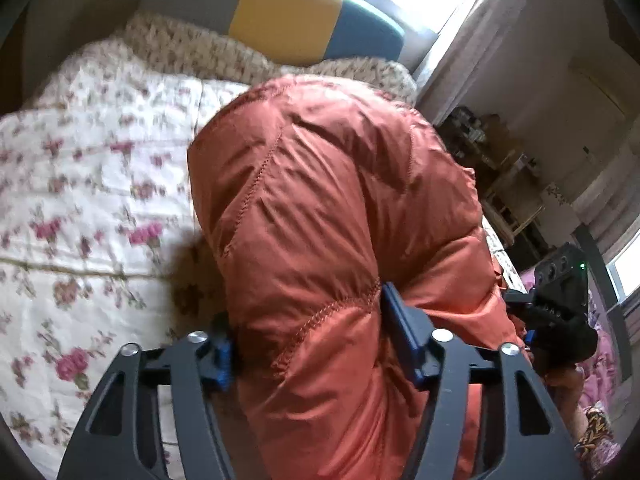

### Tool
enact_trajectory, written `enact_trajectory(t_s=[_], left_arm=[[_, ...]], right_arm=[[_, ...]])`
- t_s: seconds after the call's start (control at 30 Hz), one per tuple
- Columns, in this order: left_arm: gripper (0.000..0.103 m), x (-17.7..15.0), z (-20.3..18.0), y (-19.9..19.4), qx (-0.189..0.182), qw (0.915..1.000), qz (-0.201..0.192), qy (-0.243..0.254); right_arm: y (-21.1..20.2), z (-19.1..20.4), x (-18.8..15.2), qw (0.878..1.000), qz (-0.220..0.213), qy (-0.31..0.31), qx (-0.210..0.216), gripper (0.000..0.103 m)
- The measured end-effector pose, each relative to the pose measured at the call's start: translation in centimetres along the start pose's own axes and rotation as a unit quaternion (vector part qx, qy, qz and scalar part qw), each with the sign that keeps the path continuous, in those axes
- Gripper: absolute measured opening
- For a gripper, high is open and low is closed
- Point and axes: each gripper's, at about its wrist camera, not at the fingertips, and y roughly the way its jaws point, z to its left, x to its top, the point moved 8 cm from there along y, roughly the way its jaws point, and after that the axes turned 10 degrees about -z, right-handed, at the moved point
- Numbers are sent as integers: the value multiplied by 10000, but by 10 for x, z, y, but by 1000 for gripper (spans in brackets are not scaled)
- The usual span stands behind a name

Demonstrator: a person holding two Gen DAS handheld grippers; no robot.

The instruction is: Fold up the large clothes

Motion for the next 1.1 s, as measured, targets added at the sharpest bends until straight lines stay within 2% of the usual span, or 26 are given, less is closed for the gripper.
enact_trajectory(t_s=[0.17, 0.33, 0.47, 0.63, 0.87, 1.0, 1.1], left_arm=[[53, 23, 2, -26, 83, 9979, -568, 300], [52, 45, 22, -54, 252, 9939, -993, 418], [52, 58, 50, -78, 427, 9903, -1278, 333], [52, 66, 112, -106, 822, 9856, -1477, 93], [52, 65, 207, -138, 1394, 9767, -1600, -317], [53, 61, 249, -144, 1538, 9741, -1572, -530], [56, 47, 270, -148, 1510, 9734, -1524, -806]], right_arm=[[5, 31, 1, 9992, -141, -128, 351, 34], [26, 70, 0, 9967, -212, -270, 731, 34], [63, 102, -9, 9948, -91, -461, 905, 34], [135, 145, -28, 9919, 210, -715, 1026, 34], [225, 186, -57, 9880, 564, -1063, 964, 34], [252, 200, -75, 9854, 662, -1414, 680, 35], [271, 200, -82, 9827, 658, -1692, 368, 39]])
